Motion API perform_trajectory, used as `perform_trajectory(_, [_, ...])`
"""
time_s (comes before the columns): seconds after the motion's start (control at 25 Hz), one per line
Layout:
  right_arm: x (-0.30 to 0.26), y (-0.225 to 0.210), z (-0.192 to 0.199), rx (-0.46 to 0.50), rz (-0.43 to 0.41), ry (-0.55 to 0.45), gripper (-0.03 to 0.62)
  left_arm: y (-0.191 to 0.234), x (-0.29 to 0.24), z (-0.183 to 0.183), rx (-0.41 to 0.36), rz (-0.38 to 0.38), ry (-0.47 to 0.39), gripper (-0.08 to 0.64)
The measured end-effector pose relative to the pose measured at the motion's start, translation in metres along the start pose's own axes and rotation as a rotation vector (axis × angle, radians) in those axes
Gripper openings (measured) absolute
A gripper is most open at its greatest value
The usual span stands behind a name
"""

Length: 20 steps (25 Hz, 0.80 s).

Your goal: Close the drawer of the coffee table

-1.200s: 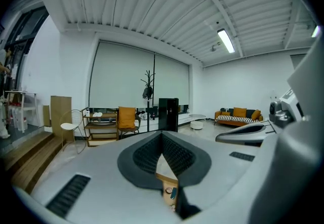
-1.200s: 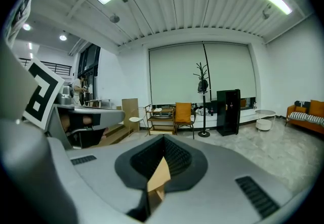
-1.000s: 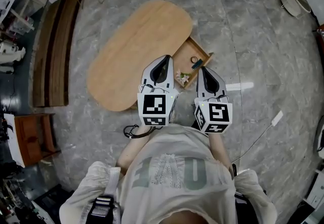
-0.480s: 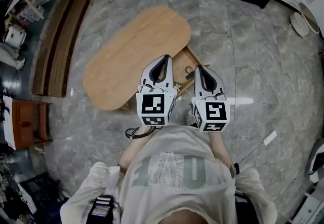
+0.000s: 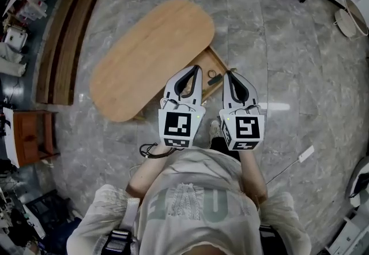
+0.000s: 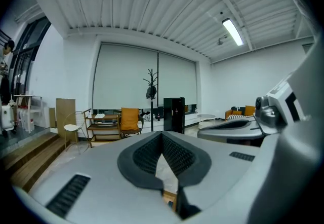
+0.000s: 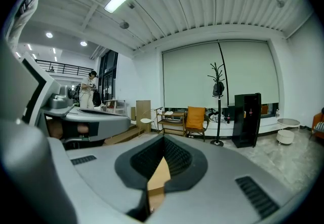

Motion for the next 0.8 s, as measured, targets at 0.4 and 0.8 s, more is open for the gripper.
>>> perform_trajectory(0.4, [-0.041, -0.054, 0.12, -0.04, 0.009, 0.061, 0.006, -0.02, -0.073, 0.148, 0.019, 0.071, 0.195, 0.008])
perform_trajectory(0.8, [-0.035, -0.08, 0.288, -0.125, 0.028, 0.151, 0.006, -0.046, -0.098, 0.314, 0.086, 0.054, 0.29, 0.008])
Point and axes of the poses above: the fingertips, and each gripper's own axes: x backward along the fingers, y to its left, z out of its underside, the point moved 5 cm from there along x, backward along the fingers, and after that the axes turned 8 degrees about -y, right-handed, at the moved point
